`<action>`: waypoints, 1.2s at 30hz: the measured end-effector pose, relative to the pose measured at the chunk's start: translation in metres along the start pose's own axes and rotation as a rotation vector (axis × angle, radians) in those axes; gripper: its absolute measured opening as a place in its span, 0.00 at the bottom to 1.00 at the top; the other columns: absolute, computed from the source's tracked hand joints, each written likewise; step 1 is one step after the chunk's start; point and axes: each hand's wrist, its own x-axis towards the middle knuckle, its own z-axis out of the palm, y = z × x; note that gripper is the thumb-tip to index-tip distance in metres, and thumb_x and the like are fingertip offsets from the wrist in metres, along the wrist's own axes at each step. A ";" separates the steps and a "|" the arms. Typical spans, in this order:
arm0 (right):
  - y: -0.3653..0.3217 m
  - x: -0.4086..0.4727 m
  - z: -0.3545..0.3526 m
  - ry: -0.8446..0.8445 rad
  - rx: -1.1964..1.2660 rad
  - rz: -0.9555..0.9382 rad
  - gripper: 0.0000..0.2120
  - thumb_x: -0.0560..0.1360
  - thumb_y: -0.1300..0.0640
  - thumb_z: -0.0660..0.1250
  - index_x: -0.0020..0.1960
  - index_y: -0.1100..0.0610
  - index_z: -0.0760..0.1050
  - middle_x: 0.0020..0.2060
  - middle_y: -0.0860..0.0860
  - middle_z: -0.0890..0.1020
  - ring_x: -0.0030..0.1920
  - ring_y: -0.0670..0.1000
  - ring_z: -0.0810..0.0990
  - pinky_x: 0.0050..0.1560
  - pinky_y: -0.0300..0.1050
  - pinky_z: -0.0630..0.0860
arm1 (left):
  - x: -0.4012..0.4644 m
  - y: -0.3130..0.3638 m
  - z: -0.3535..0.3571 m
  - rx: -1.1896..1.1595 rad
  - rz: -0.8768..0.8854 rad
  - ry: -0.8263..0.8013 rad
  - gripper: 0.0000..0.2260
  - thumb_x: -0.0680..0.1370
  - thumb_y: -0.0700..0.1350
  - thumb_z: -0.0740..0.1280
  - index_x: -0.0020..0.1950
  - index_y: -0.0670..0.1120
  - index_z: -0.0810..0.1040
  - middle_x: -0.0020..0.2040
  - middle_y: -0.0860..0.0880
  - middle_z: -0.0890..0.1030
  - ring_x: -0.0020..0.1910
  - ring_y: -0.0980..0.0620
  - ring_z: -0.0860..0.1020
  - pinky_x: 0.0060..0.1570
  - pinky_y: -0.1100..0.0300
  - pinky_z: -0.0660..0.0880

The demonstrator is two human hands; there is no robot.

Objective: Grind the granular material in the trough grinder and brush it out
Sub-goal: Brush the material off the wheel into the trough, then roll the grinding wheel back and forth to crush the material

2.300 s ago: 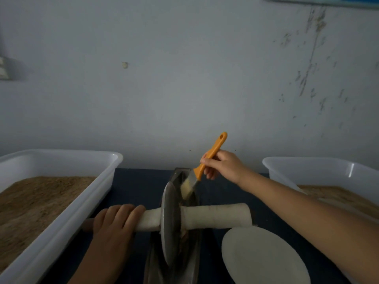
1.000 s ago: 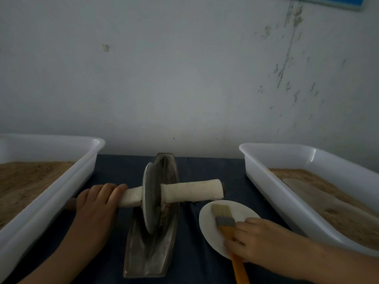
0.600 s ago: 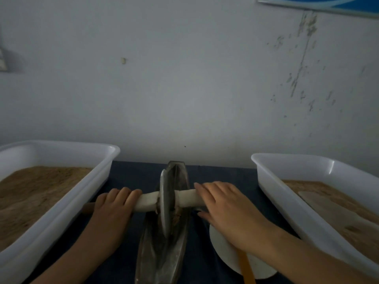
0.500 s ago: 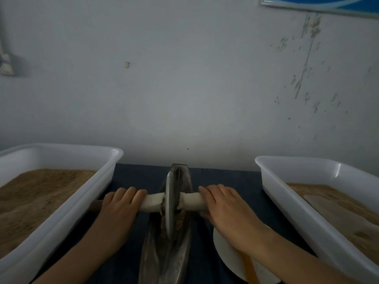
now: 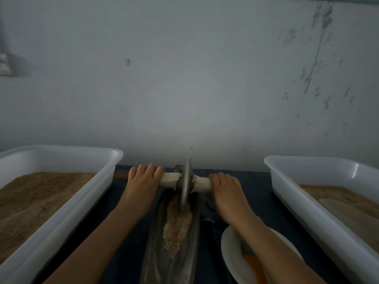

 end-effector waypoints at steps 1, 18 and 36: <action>0.001 -0.001 -0.001 -0.013 0.006 0.002 0.18 0.77 0.54 0.60 0.66 0.55 0.66 0.57 0.51 0.72 0.56 0.53 0.70 0.57 0.44 0.62 | 0.000 0.000 0.000 -0.018 0.000 -0.014 0.26 0.54 0.34 0.78 0.50 0.45 0.79 0.43 0.47 0.79 0.39 0.45 0.77 0.41 0.51 0.74; -0.022 -0.013 -0.094 -0.831 0.175 -0.127 0.16 0.77 0.45 0.63 0.56 0.56 0.67 0.38 0.45 0.68 0.38 0.43 0.67 0.31 0.35 0.61 | -0.007 -0.024 -0.079 -0.390 0.076 -1.121 0.12 0.77 0.44 0.65 0.46 0.59 0.63 0.43 0.59 0.70 0.42 0.61 0.70 0.41 0.68 0.65; -0.008 -0.003 -0.025 -0.162 -0.009 -0.036 0.17 0.77 0.56 0.61 0.64 0.55 0.64 0.56 0.53 0.72 0.55 0.54 0.70 0.49 0.46 0.59 | -0.004 -0.003 -0.022 0.040 -0.023 -0.353 0.18 0.77 0.46 0.64 0.64 0.51 0.61 0.60 0.52 0.70 0.60 0.52 0.69 0.59 0.58 0.64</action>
